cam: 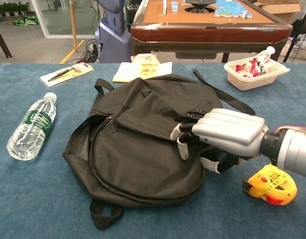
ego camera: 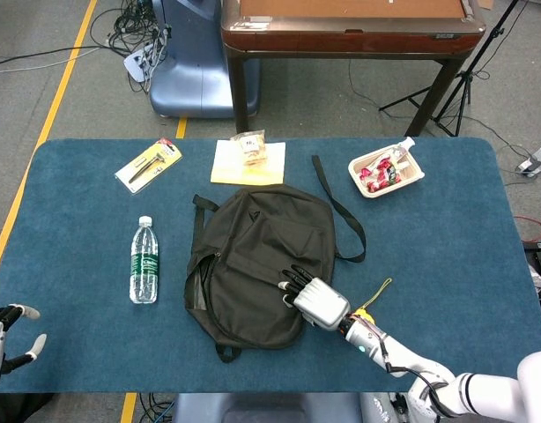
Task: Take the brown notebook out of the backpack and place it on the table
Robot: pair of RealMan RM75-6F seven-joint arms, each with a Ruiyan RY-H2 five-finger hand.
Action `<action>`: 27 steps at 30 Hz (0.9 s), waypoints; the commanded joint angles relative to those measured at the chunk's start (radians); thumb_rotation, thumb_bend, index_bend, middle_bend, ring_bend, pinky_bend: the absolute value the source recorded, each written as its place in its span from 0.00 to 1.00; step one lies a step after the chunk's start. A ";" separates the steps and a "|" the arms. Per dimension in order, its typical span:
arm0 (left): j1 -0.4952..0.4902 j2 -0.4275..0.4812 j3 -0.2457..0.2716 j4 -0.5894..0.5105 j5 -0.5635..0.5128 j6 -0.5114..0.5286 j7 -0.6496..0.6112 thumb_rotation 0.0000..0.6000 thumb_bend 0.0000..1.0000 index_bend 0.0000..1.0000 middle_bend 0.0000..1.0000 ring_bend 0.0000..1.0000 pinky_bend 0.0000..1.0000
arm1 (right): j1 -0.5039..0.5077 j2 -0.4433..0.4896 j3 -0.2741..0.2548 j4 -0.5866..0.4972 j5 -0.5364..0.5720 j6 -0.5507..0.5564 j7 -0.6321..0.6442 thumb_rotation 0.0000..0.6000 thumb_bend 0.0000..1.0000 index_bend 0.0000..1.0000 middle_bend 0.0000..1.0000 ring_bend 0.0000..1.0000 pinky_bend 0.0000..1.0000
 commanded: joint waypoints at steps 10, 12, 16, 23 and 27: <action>-0.059 0.006 -0.025 0.038 0.047 -0.046 -0.050 1.00 0.26 0.42 0.39 0.32 0.26 | -0.017 0.018 0.039 -0.056 0.051 0.064 0.084 1.00 0.54 0.68 0.35 0.10 0.08; -0.084 0.015 -0.034 0.049 0.075 -0.060 -0.072 1.00 0.26 0.42 0.39 0.32 0.26 | -0.025 0.012 0.058 -0.063 0.070 0.087 0.103 1.00 0.54 0.69 0.35 0.11 0.08; -0.155 0.032 -0.051 0.068 0.154 -0.101 -0.149 1.00 0.26 0.43 0.40 0.35 0.28 | -0.051 -0.022 0.106 -0.067 0.117 0.157 0.118 1.00 0.55 0.69 0.35 0.12 0.08; -0.292 0.009 -0.050 0.133 0.351 -0.143 -0.348 1.00 0.26 0.49 0.56 0.50 0.51 | -0.082 -0.082 0.184 -0.079 0.225 0.226 0.143 1.00 0.57 0.69 0.35 0.12 0.08; -0.388 -0.044 -0.037 0.184 0.473 -0.163 -0.435 1.00 0.26 0.52 0.61 0.54 0.56 | -0.083 -0.105 0.204 -0.083 0.263 0.232 0.134 1.00 0.57 0.69 0.35 0.12 0.08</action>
